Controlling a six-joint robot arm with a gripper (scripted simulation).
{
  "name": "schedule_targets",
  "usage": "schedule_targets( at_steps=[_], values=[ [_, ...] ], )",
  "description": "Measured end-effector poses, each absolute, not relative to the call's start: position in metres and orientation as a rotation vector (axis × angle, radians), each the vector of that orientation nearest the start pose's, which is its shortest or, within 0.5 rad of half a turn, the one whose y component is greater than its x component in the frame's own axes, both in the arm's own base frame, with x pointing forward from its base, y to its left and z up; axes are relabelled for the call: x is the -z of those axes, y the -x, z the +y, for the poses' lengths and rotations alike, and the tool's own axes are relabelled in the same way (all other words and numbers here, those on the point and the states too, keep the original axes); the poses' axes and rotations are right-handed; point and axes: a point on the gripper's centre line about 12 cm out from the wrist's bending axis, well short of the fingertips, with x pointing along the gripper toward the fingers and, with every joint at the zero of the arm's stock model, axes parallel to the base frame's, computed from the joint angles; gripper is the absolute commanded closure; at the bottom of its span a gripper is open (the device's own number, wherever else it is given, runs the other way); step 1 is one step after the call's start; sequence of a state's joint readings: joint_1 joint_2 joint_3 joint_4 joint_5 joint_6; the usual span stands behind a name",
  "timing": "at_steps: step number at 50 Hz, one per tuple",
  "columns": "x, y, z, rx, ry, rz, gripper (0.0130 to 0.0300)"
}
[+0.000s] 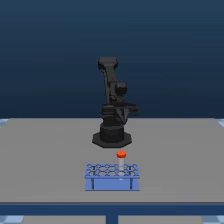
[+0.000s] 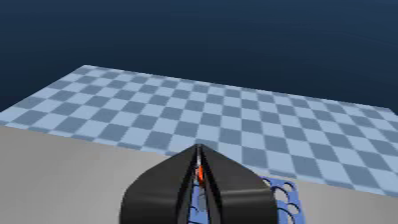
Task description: Pick up the centrifuge tube on the rack
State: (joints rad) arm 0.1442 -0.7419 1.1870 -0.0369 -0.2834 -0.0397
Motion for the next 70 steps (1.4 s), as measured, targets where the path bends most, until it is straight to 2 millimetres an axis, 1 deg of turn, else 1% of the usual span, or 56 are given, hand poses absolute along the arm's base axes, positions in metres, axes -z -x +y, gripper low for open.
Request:
schedule_targets(
  at_steps=[1,28,40,55,70],
  values=[
    [-0.240,-0.226,0.034,-0.160,0.086,0.156,0.0130],
    [-0.240,-0.226,0.034,-0.160,0.086,0.157,0.0130],
    [-0.239,-0.229,0.034,-0.153,0.080,0.169,0.0130],
    [-0.235,-0.239,0.034,-0.133,0.064,0.212,0.0130],
    [-0.228,-0.256,0.035,-0.099,0.042,0.282,0.0130]
  ],
)
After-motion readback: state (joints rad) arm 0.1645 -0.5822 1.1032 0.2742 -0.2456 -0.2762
